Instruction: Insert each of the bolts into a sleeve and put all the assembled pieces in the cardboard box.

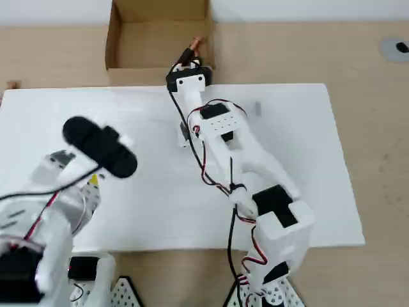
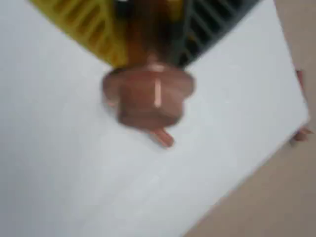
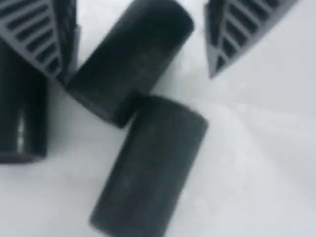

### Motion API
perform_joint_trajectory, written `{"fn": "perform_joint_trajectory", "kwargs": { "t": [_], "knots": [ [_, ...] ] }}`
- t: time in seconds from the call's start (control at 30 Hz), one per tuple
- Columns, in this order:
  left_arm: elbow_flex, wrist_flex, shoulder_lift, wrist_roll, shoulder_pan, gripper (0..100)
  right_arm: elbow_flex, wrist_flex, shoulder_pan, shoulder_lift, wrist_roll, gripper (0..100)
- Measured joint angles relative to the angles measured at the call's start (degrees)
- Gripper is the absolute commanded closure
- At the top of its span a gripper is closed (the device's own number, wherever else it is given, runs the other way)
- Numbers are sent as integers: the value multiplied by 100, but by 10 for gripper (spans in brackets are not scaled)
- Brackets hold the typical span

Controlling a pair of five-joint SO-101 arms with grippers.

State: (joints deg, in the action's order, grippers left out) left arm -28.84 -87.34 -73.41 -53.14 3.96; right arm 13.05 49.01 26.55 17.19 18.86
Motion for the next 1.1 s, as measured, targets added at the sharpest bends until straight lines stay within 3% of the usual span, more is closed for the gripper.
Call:
{"fn": "perform_joint_trajectory", "kwargs": {
  "t": [0.17,0.37,0.47,0.8,1.1],
  "knots": [
    [0,0,-607,167,0,992,105,-185,-123,-44,0,993],
    [0,9,-1327,791,0,993,88,-193,-211,18,0,988],
    [0,229,-1635,1530,62,994,88,-185,-211,18,0,988],
    [-510,1284,-1969,4097,1811,994,-246,202,-211,35,0,988],
    [-1037,1582,-1960,5600,2004,994,-993,993,-193,-1222,0,988]
  ]
}}
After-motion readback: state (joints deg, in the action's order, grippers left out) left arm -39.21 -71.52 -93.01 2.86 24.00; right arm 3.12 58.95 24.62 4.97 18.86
